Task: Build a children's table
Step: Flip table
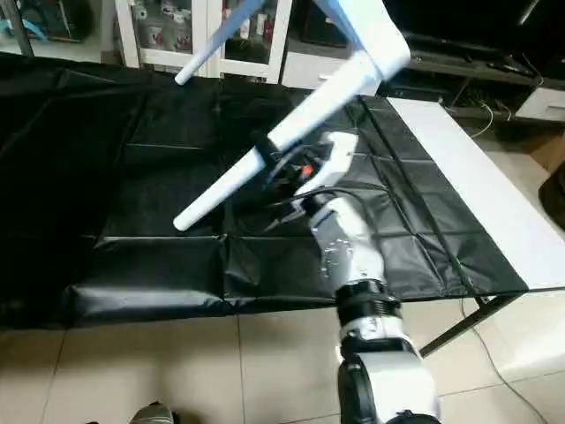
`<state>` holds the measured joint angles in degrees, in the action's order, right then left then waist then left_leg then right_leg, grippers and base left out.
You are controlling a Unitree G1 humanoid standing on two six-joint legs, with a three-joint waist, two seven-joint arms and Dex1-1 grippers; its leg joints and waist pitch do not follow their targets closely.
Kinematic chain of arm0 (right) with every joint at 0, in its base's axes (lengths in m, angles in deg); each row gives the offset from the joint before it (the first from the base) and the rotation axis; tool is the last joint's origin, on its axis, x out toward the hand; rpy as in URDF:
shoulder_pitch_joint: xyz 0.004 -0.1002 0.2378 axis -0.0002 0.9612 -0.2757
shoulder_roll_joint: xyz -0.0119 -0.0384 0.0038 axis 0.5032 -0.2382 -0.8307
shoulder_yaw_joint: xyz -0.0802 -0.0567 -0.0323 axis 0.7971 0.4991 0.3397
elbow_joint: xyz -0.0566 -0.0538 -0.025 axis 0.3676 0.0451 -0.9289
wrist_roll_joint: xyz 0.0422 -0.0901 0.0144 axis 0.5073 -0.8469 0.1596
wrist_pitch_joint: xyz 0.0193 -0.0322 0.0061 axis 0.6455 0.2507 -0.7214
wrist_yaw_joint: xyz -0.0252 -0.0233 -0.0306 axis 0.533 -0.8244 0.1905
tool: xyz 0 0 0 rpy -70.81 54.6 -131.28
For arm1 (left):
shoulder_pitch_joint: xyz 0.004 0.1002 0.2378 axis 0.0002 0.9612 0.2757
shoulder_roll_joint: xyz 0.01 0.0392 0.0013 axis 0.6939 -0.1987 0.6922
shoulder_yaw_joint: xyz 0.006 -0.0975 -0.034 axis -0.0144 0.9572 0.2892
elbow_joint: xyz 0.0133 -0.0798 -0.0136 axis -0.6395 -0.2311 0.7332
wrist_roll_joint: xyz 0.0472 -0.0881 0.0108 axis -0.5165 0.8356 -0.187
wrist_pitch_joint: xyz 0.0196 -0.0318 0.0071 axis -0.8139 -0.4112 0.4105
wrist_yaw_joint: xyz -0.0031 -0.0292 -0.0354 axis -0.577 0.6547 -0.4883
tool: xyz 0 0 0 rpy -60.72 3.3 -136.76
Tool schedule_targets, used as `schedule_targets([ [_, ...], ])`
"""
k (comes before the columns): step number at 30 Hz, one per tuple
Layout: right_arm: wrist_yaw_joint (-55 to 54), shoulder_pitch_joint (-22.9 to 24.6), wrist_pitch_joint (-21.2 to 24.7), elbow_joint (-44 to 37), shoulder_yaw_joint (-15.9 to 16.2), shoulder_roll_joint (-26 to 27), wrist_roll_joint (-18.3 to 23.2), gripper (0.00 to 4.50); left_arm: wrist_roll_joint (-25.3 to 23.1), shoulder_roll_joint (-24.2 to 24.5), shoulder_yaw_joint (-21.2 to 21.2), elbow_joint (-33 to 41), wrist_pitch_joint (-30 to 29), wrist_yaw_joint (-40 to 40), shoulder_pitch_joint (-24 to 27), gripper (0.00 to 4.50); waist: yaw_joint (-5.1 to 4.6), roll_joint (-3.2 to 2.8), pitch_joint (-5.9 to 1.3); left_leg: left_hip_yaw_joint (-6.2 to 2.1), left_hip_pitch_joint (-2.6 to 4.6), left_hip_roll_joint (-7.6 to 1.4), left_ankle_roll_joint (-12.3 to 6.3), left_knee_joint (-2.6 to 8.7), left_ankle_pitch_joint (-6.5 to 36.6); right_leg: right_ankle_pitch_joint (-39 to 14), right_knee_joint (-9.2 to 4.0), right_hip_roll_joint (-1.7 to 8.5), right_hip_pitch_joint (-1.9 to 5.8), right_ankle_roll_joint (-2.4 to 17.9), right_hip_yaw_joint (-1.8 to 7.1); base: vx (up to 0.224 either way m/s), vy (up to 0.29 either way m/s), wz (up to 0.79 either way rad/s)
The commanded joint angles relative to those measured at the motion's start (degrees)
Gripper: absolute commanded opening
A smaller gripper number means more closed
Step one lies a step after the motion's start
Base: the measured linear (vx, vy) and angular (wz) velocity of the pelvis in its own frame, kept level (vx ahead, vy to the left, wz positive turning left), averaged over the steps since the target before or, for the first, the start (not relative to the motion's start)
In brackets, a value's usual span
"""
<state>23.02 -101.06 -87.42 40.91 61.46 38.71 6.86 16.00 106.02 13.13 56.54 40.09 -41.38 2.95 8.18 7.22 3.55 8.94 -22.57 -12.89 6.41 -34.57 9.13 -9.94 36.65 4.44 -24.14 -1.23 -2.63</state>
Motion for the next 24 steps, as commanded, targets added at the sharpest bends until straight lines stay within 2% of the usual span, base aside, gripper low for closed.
schedule_targets([
  [1, 0.77, -0.96, 0.52, -1.83, -1.02, -1.30, 0.46, 2.67, 2.83, -1.24, 2.46, 2.14, 0.03, -2.26, -1.17, 2.34, -0.50, -2.08, -4.55, 0.90, 1.85, 0.18, 4.02, 4.24, 11.93, -6.08, -2.98, 2.29, 2.44, 10.35, 1.25, 0.000, 0.000, 0.00],
  [9, 0.67, -3.64, -0.69, 0.37, -2.21, -1.91, 0.14, 1.94, 4.13, -1.73, 1.99, 2.11, 0.11, -1.79, -0.61, 2.31, -0.50, -1.53, -4.71, 1.04, 1.62, 0.30, 3.40, 3.98, 9.00, -3.18, -2.68, 2.20, 2.65, 10.99, 1.24, 0.000, 0.000, 0.00],
  [11, 0.49, -4.30, -0.87, 0.41, -2.54, -2.13, 0.36, 1.87, 3.98, -1.96, 1.95, 2.52, -0.04, -2.10, -0.29, 2.30, -0.46, -1.67, -4.66, 1.05, 1.63, 0.28, 3.33, 3.99, 8.79, -2.92, -2.64, 2.19, 2.65, 10.99, 1.26, 0.000, 0.000, 0.00],
  [12, 0.46, -4.45, -0.88, 0.35, -2.61, -2.19, 0.43, 1.84, 3.92, -2.02, 1.96, 2.64, -0.09, -2.20, -0.19, 2.29, -0.48, -1.49, -4.65, 1.02, 1.57, 0.28, 3.30, 4.01, 8.70, -3.21, -2.63, 2.20, 2.73, 10.88, 1.22, 0.000, 0.000, 0.00],
  [20, 0.31, -6.13, -2.10, -1.07, -3.64, -4.28, -0.54, 1.76, 4.58, -3.21, 2.54, 3.89, 1.47, -2.72, 2.54, 2.14, -0.37, -1.38, -4.62, 1.10, 1.61, 0.28, 3.44, 3.97, 8.80, -3.69, -2.75, 2.18, 2.61, 10.39, 1.23, 0.000, 0.000, 0.00],
  [24, 0.75, -4.88, -2.40, -6.17, -1.76, -5.62, -2.60, 1.75, 6.38, -5.60, 3.87, 4.42, 4.15, -2.90, 6.33, 2.08, -0.30, -1.15, -4.69, 1.10, 1.54, 0.30, 3.32, 3.91, 8.45, -3.63, -2.76, 2.21, 2.74, 10.16, 1.27, 0.000, 0.000, 0.00],
])
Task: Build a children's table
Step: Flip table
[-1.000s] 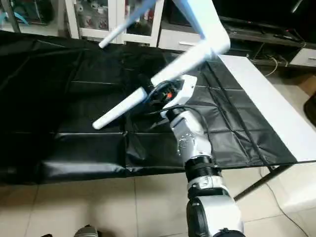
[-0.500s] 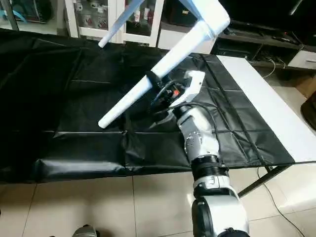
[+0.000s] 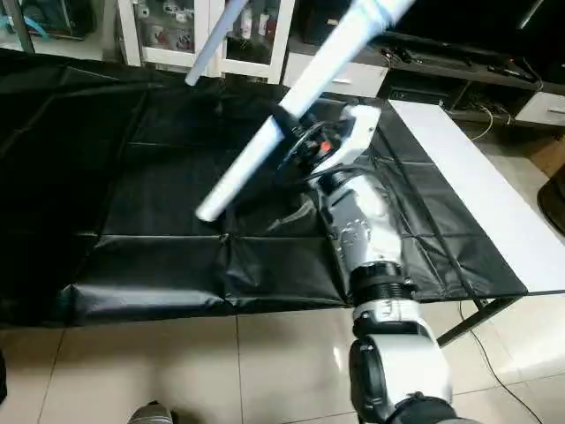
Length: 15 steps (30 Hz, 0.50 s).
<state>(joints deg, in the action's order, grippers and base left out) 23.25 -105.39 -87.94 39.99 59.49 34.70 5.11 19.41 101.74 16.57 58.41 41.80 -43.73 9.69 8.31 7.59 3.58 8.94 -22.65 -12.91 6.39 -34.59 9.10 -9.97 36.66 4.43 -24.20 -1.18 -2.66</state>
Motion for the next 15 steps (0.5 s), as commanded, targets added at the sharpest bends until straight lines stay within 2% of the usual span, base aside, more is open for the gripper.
schedule_targets([
  [1, 0.56, -0.36, -1.78, -5.77, 0.33, -1.67, -0.89, 1.75, 3.13, -1.57, 0.57, 2.59, 2.74, -0.56, -0.07, 2.06, -0.37, -1.44, -4.68, 1.11, 1.62, 0.31, 3.11, 3.92, 8.15, -3.19, -2.82, 2.15, 2.79, 9.95, 1.32, 0.000, 0.000, 0.00],
  [4, 0.93, 2.59, -1.42, -11.91, 2.53, -2.54, -2.55, 1.74, 4.31, -4.35, 2.02, 2.82, 5.89, -0.89, 4.83, 1.98, -0.52, -1.03, -4.67, 1.08, 1.50, 0.29, 2.99, 3.97, 7.21, -2.08, -2.82, 2.04, 2.87, 9.48, 1.27, 0.000, 0.000, 0.00],
  [6, 0.92, 4.32, -1.64, -14.73, 3.71, -2.77, -3.67, 1.74, 4.61, -5.48, 2.64, 2.57, 7.14, -1.39, 6.94, 1.96, -0.44, -1.17, -4.66, 0.99, 1.61, 0.24, 2.87, 4.03, 7.42, -2.13, -2.89, 2.06, 2.87, 8.90, 1.29, 0.000, 0.000, 0.00],
  [7, 0.41, 7.06, -1.54, -19.00, 4.98, -2.75, -4.93, 1.73, 5.17, -6.83, 3.25, 1.94, 9.52, -2.04, 9.91, 1.89, -0.59, -0.40, -4.63, 1.05, 1.61, 0.18, 2.84, 4.09, 8.16, -2.90, -3.10, 2.05, 2.83, 8.55, 1.28, 0.000, 0.000, 0.00],
  [8, 0.09, 8.07, -1.36, -20.55, 5.32, -2.67, -5.23, 1.73, 5.33, -7.24, 3.40, 1.65, 10.46, -2.16, 10.91, 1.84, -0.44, -0.61, -4.63, 0.97, 1.57, 0.21, 2.86, 4.13, 8.08, -3.09, -3.05, 2.09, 2.89, 8.38, 1.30, 0.000, 0.000, 0.00],
  [9, -0.06, 9.57, -1.02, -22.60, 5.95, -2.57, -5.44, 1.73, 5.30, -7.66, 3.42, 1.32, 11.65, -2.27, 12.15, 1.81, -0.51, -0.67, -4.62, 0.95, 1.80, 0.09, 3.01, 4.19, 8.54, -3.09, -3.18, 2.05, 2.65, 7.98, 1.31, 0.000, 0.000, 0.00],
  [10, -0.12, 10.47, -0.80, -23.82, 6.35, -2.52, -5.54, 1.72, 5.25, -7.91, 3.43, 1.13, 12.32, -2.33, 12.86, 1.77, -0.61, -0.73, -4.55, 0.89, 1.97, 0.05, 3.37, 4.34, 10.22, -3.92, -3.32, 1.90, 2.45, 7.60, 1.23, 0.000, 0.000, 0.00],
  [12, -1.31, 16.21, 0.05, -29.68, 7.90, -1.66, -6.14, 1.71, 5.15, -9.71, 3.16, 0.45, 16.34, -2.73, 16.30, 1.69, -0.54, -0.38, -4.28, 0.81, 2.28, -0.13, 3.76, 4.57, 13.23, -6.36, -3.86, 1.98, 2.17, 6.75, 1.22, 0.000, 0.000, 0.00],
  [15, -1.59, 18.90, -1.47, -30.12, 8.89, -1.65, -7.93, 1.70, 5.00, -10.69, 2.85, -0.44, 18.21, -2.90, 17.99, 1.64, -0.50, -0.41, -4.30, 0.51, 2.57, -0.27, 4.35, 4.82, 16.84, -7.85, -3.98, 1.98, 1.96, 6.35, 1.05, 0.000, 0.000, 0.00],
])
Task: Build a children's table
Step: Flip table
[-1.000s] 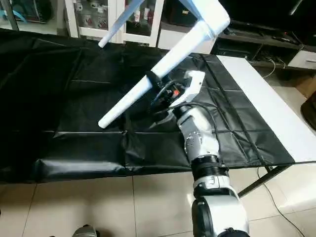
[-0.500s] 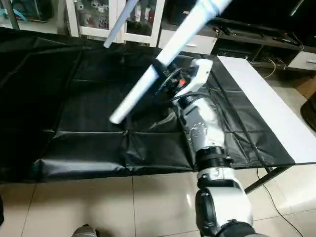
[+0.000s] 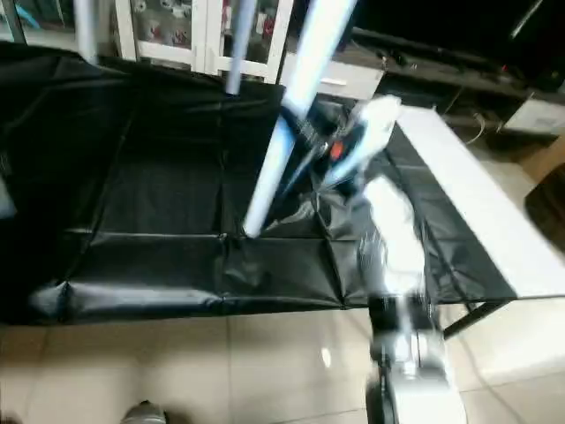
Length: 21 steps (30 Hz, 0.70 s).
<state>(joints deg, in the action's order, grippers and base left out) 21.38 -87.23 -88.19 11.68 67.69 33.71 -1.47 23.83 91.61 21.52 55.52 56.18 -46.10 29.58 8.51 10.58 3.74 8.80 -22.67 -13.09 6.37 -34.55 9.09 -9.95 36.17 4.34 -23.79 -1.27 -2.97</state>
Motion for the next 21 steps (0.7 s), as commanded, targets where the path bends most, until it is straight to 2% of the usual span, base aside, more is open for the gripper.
schedule_targets([
  [1, -0.62, 2.96, -3.13, -1.61, 1.22, -0.65, -3.47, 1.70, 0.42, -1.43, -2.61, 1.47, 5.89, -0.51, -0.35, 1.62, -0.68, -3.41, -4.20, 0.55, 2.48, -0.09, 4.67, 4.96, 18.81, -9.71, -3.83, 2.18, 1.48, 6.07, 1.36, 0.000, 0.000, 0.00],
  [3, -1.24, 4.05, -4.20, -1.34, 1.37, -0.70, -4.62, 1.70, 0.22, -1.64, -3.20, 0.98, 7.04, -0.31, 0.49, 1.61, -0.70, -3.08, -4.09, 0.44, 2.49, -0.11, 5.05, 5.02, 21.69, -12.64, -4.23, 2.42, 1.34, 5.46, 1.40, 0.000, 0.000, 0.00],
  [5, -4.24, 7.43, -8.42, 1.51, 1.11, -1.18, -9.10, 1.69, -2.01, -1.56, -6.01, -0.57, 10.87, -0.16, 3.28, 1.61, -0.72, -3.07, -4.05, 0.37, 2.48, -0.17, 5.15, 5.08, 23.27, -14.26, -4.49, 2.50, 1.16, 5.06, 1.48, 0.000, 0.000, 0.00],
  [6, -4.85, 8.39, -9.18, 2.63, 1.05, -1.55, -10.07, 1.69, -2.98, -1.19, -6.98, -0.97, 12.01, -0.10, 3.95, 1.61, -0.59, -3.34, -3.77, 0.45, 2.89, -0.13, 5.04, 5.10, 25.43, -16.09, -4.83, 2.45, 0.66, 4.75, 1.56, 0.000, 0.000, 0.00],
  [7, -5.27, 9.11, -9.15, 2.58, 1.25, -1.88, -10.57, 1.69, -3.39, -1.03, -7.42, -1.28, 12.89, -0.09, 4.29, 1.61, -0.81, -3.20, -3.45, 0.27, 2.91, -0.14, 4.99, 5.28, 28.58, -19.30, -5.20, 2.40, 0.65, 4.32, 1.54, 0.000, 0.000, 0.00],
  [8, -5.58, 9.95, -9.47, 2.72, 1.64, -2.54, -11.51, 1.69, -3.76, -0.95, -7.80, -1.54, 13.74, -0.06, 4.71, 1.60, -0.79, -3.33, -3.28, 0.14, 3.04, -0.14, 5.06, 5.40, 30.66, -21.70, -5.45, 2.42, 0.56, 4.06, 1.50, 0.000, 0.000, 0.00],
  [9, -5.63, 10.12, -9.54, 2.76, 1.72, -2.68, -11.69, 1.69, -3.84, -0.95, -7.87, -1.60, 13.90, -0.07, 4.81, 1.60, -0.93, -3.31, -3.08, -0.08, 3.64, -0.06, 5.10, 5.29, 35.03, -26.89, -6.11, 2.46, 0.15, 3.38, 1.32, 0.000, 0.000, 0.00],
  [10, -5.96, 10.69, -9.47, 2.90, 1.63, -2.90, -11.83, 1.69, -4.23, -0.87, -8.07, -1.94, 14.64, -0.16, 5.18, 1.60, -1.18, -3.25, -3.10, -0.51, 3.54, -0.09, 5.02, 5.37, 36.78, -29.38, -6.39, 2.59, 0.45, 3.09, 1.14, 0.000, 0.000, 0.00],
  [13, -6.90, 11.42, -9.17, 3.76, 1.10, -3.06, -11.69, 1.69, -5.00, -0.78, -8.36, -2.75, 15.92, -0.19, 5.79, 1.59, -1.47, -3.43, -3.26, -0.99, 3.19, -0.16, 5.19, 5.64, 37.05, -28.32, -6.41, 2.65, 0.80, 3.43, 0.97, 0.000, 0.000, 0.00],
  [14, -7.04, 11.42, -9.05, 3.85, 1.11, -3.11, -11.75, 1.69, -5.23, -0.65, -8.50, -2.80, 15.79, -0.14, 5.80, 1.59, -1.54, -3.46, -3.26, -1.02, 3.34, -0.17, 5.19, 5.70, 37.58, -27.48, -6.40, 2.57, 0.76, 3.72, 0.84, 0.000, 0.000, 0.00],
  [16, -7.10, 11.37, -9.14, 3.94, 1.18, -3.04, -11.72, 1.69, -5.54, -0.48, -8.58, -3.09, 15.94, -0.62, 5.64, 1.59, -1.65, -3.44, -3.28, -1.07, 3.22, -0.19, 5.24, 5.85, 37.89, -26.63, -6.30, 2.52, 0.92, 3.92, 0.75, 0.000, 0.000, 0.00],
  [18, -7.15, 11.20, -9.45, 4.16, 1.29, -2.99, -11.70, 1.69, -4.97, -0.36, -8.56, -3.41, 16.12, -0.53, 5.35, 1.59, -1.64, -3.43, -3.25, -0.98, 3.43, -0.12, 5.09, 5.75, 38.34, -27.27, -6.47, 2.57, 0.67, 3.88, 0.79, 0.000, 0.000, 0.00],
  [19, -6.93, 11.09, -9.65, 4.35, 1.36, -2.92, -11.38, 2.25, -4.44, -0.25, -8.61, -3.56, 16.03, -0.36, 5.27, 2.15, -1.62, -3.47, -3.26, -0.98, 3.49, -0.13, 5.06, 5.71, 38.50, -27.62, -6.54, 2.64, 0.61, 3.88, 0.82, 0.000, 0.000, 0.00],
  [21, -6.48, 10.92, -10.12, 4.45, 1.53, -2.90, -10.61, 2.39, -3.35, 0.13, -8.53, -3.15, 15.72, 0.08, 5.47, 2.29, -1.56, -3.52, -3.25, -1.01, 3.44, -0.13, 5.04, 5.73, 38.47, -27.69, -6.63, 2.62, 0.63, 3.82, 0.82, 0.000, 0.000, 0.00],
])
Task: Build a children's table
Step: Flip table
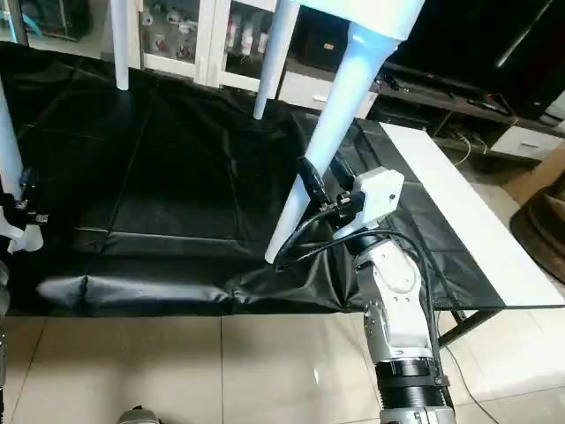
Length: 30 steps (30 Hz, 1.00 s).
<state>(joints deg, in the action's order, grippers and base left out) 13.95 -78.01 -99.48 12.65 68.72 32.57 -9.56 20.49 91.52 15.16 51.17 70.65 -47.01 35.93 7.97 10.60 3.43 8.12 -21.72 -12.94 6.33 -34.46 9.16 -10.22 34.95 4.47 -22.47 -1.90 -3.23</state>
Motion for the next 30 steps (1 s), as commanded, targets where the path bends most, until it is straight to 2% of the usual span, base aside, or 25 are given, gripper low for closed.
schedule_targets([
  [1, 0.99, 1.70, 1.15, 3.48, 0.53, -1.76, -2.45, 2.48, 0.05, 0.24, -2.16, 1.24, 1.21, 1.01, -0.86, 2.32, -1.07, -3.43, -2.93, -0.29, 2.38, -0.28, 5.03, 5.72, 38.19, -27.19, -5.33, 2.49, -0.50, 4.53, 1.10, 0.000, 0.000, 0.00],
  [5, 1.38, 2.12, 0.69, 2.45, 0.71, -1.83, -1.21, 2.87, 1.01, -0.08, -1.82, 2.75, 1.67, 0.88, -0.13, 2.69, -1.07, -3.29, -3.08, -0.28, 1.94, -0.26, 4.78, 5.67, 36.80, -27.01, -5.23, 2.80, -0.20, 4.88, 1.13, 0.000, 0.000, 0.00],
  [7, 1.38, 2.28, 0.71, 2.18, 0.70, -1.78, -1.06, 3.06, 1.23, -0.19, -1.78, 2.98, 1.76, 0.92, -0.02, 2.81, -1.14, -3.37, -3.12, -0.24, 1.72, -0.30, 4.76, 5.79, 35.37, -25.31, -4.93, 2.73, -0.10, 5.03, 1.18, 0.000, 0.000, 0.00],
  [8, 1.23, 3.66, 1.03, 0.00, 0.57, -1.26, 0.13, 3.19, 2.39, -0.81, -1.50, 4.69, 2.53, 1.14, 0.98, 2.93, -0.98, -4.21, -3.14, -0.34, 1.85, -0.28, 4.93, 5.85, 35.59, -24.72, -4.82, 2.74, -0.17, 5.21, 1.22, 0.000, 0.000, 0.00],
  [9, 1.19, 3.91, 1.11, -0.37, 0.55, -1.16, 0.33, 3.27, 2.50, -0.87, -1.46, 4.96, 2.66, 1.17, 1.17, 3.06, -1.07, -4.28, -3.09, -0.31, 1.86, -0.44, 4.97, 5.95, 36.26, -23.34, -5.03, 2.67, -0.16, 5.46, 1.21, 0.000, 0.000, 0.00],
  [10, 0.98, 4.64, 1.31, -1.41, 0.49, -0.88, 0.87, 3.31, 2.83, -0.96, -1.42, 5.72, 3.06, 1.20, 1.73, 3.13, -0.89, -3.93, -3.18, -0.23, 1.77, -0.36, 4.65, 5.86, 35.64, -23.13, -4.81, 2.67, 0.01, 5.53, 1.19, 0.000, 0.000, 0.00],
  [11, 0.12, 5.93, 1.45, -3.15, 0.35, -0.36, 1.18, 3.31, 2.95, -1.21, -0.84, 6.94, 3.47, 0.61, 2.66, 3.13, -0.84, -3.95, -3.18, -0.10, 1.83, -0.35, 4.51, 5.82, 35.34, -23.11, -4.86, 2.70, -0.15, 5.58, 1.28, 0.000, 0.000, 0.00],
  [12, -1.08, 9.27, 1.65, -7.37, 0.62, 0.52, 1.34, 3.53, 3.94, -2.27, 0.89, 9.80, 4.21, -1.34, 5.00, 3.18, -0.68, -5.99, -3.18, -0.30, 2.00, -0.37, 4.75, 5.98, 36.07, -22.10, -4.94, 2.71, -0.19, 5.84, 1.47, 0.000, 0.000, 0.00],
  [13, -1.11, 9.34, 1.66, -7.46, 0.62, 0.54, 1.35, 3.63, 3.96, -2.29, 0.93, 9.86, 4.23, -1.38, 5.05, 3.28, -0.84, -5.37, -3.12, -0.23, 1.74, -0.51, 4.71, 6.00, 35.69, -21.28, -4.94, 2.65, -0.06, 5.82, 1.45, 0.000, 0.000, 0.00],
  [14, -0.73, 12.78, 2.44, -11.59, 1.40, 1.05, 2.80, 3.63, 5.38, -3.67, 1.49, 12.15, 3.51, -1.52, 8.26, 3.28, -0.54, -5.07, -3.15, -0.07, 1.51, -0.47, 4.21, 6.09, 34.94, -21.04, -4.84, 2.57, 0.25, 5.75, 1.42, 0.000, 0.000, 0.00],
  [15, -0.67, 13.05, 2.50, -11.91, 1.47, 1.08, 2.93, 3.68, 5.50, -3.78, 1.51, 12.33, 3.44, -1.51, 8.52, 3.42, -0.45, -4.86, -3.20, 0.01, 1.61, -0.38, 3.87, 5.87, 34.60, -21.20, -4.75, 2.57, 0.16, 5.72, 1.49, 0.050, 0.003, -0.04],
  [16, -0.67, 13.05, 2.50, -11.91, 1.47, 1.08, 2.93, 3.69, 5.50, -3.78, 1.51, 12.33, 3.44, -1.51, 8.52, 3.51, -0.52, -5.03, -3.04, 0.17, 1.56, -0.28, 3.34, 5.92, 34.59, -22.88, -4.93, 2.39, -0.01, 5.29, 1.61, 0.000, 0.000, 0.00],
  [17, -0.24, 15.76, 2.33, -14.46, 2.56, 1.28, 3.37, 3.69, 6.51, -4.83, 1.21, 13.51, 3.48, -0.76, 11.37, 3.62, -0.40, -5.90, -3.09, 0.06, 1.75, -0.19, 3.33, 5.88, 34.95, -23.74, -4.98, 2.50, -0.13, 5.16, 1.69, 0.000, 0.000, 0.00],
  [19, 0.53, 19.24, 2.25, -17.21, 4.39, 1.41, 3.69, 3.69, 7.39, -6.23, 0.85, 14.57, 4.15, -0.22, 14.83, 3.71, -0.41, -5.69, -2.89, 0.06, 1.27, -0.33, 2.98, 6.06, 34.18, -24.75, -5.34, 2.64, 0.26, 4.50, 1.77, 0.000, 0.000, 0.00],
  [20, 0.76, 20.97, 2.29, -18.36, 5.40, 1.44, 3.60, 3.69, 8.88, -7.55, 0.61, 15.19, 3.81, 0.04, 16.46, 3.71, -0.23, -6.09, -2.97, 0.20, 1.67, -0.13, 2.56, 5.98, 34.30, -27.36, -5.73, 2.59, -0.08, 3.70, 1.93, 0.000, 0.000, 0.00],
  [22, 0.83, 21.94, 2.52, -19.08, 5.98, 1.41, 3.58, 3.69, 9.95, -8.38, 0.47, 15.61, 3.45, 0.12, 17.35, 3.71, -0.31, -6.00, -2.82, 0.13, 1.60, -0.18, 2.48, 6.12, 34.76, -28.78, -6.11, 2.50, -0.06, 3.21, 1.82, 0.000, 0.000, 0.00],
  [23, 0.11, 23.98, 3.29, -20.24, 6.38, 1.34, 3.02, 3.69, 11.56, -10.06, -1.24, 16.59, -0.83, 0.38, 19.70, 3.71, -0.26, -5.97, -2.81, 0.15, 1.75, -0.18, 2.49, 6.03, 35.09, -29.36, -6.14, 2.49, -0.23, 3.09, 1.81, 0.000, 0.000, 0.00],
  [24, -0.63, 25.33, 4.10, -21.03, 6.30, 1.44, 2.77, 3.69, 11.11, -10.88, -2.62, 17.18, -3.15, -0.01, 21.18, 3.71, -0.40, -6.00, -2.58, 0.06, 1.54, -0.35, 2.64, 6.22, 35.36, -29.35, -6.08, 2.37, -0.16, 3.08, 1.84, 0.000, 0.000, 0.00],
  [26, -1.37, 26.54, 4.94, -21.77, 6.10, 1.57, 2.54, 3.69, 10.33, -11.49, -3.95, 17.71, -5.24, -0.47, 22.51, 3.71, -0.52, -6.11, -2.57, -0.04, 2.14, -0.10, 2.50, 5.95, 37.68, -32.91, -6.72, 2.20, -0.60, 1.96, 1.53, 0.000, 0.000, 0.00],
  [27, -1.37, 26.54, 4.94, -21.77, 6.10, 1.57, 2.54, 3.69, 10.33, -11.49, -3.95, 17.71, -5.24, -0.47, 22.51, 3.71, -0.60, -6.18, -2.56, -0.17, 2.00, -0.12, 2.53, 6.03, 37.58, -32.84, -6.69, 2.21, -0.44, 1.82, 1.51, 0.000, 0.000, 0.00],
  [28, -3.83, 28.27, 6.98, -22.18, 5.09, 1.77, 1.22, 3.69, 7.81, -12.44, -6.19, 17.70, -4.55, -1.51, 24.13, 3.71, -0.70, -6.32, -2.24, -0.25, 1.81, -0.16, 2.58, 6.30, 37.77, -33.08, -7.02, 1.99, -0.43, 1.50, 1.42, 0.000, 0.000, 0.00],
  [29, -5.65, 29.43, 8.54, -22.63, 4.46, 1.82, 0.38, 3.69, 5.99, -12.98, -7.53, 17.71, -3.41, -2.22, 25.14, 3.71, -0.74, -6.35, -2.12, -0.27, 2.13, -0.17, 2.71, 6.26, 38.82, -33.95, -7.31, 1.97, -0.50, 1.15, 1.28, 0.000, 0.000, 0.00],
  [30, -7.83, 30.20, 8.78, -22.63, 3.81, 2.12, -1.49, 3.69, 5.96, -12.70, -9.13, 18.17, -2.17, -1.00, 26.07, 3.71, -0.74, -6.35, -2.12, -0.27, 2.13, -0.17, 2.71, 6.26, 38.82, -33.95, -7.31, 1.97, -0.50, 1.15, 1.28, 0.000, 0.000, 0.00],
])
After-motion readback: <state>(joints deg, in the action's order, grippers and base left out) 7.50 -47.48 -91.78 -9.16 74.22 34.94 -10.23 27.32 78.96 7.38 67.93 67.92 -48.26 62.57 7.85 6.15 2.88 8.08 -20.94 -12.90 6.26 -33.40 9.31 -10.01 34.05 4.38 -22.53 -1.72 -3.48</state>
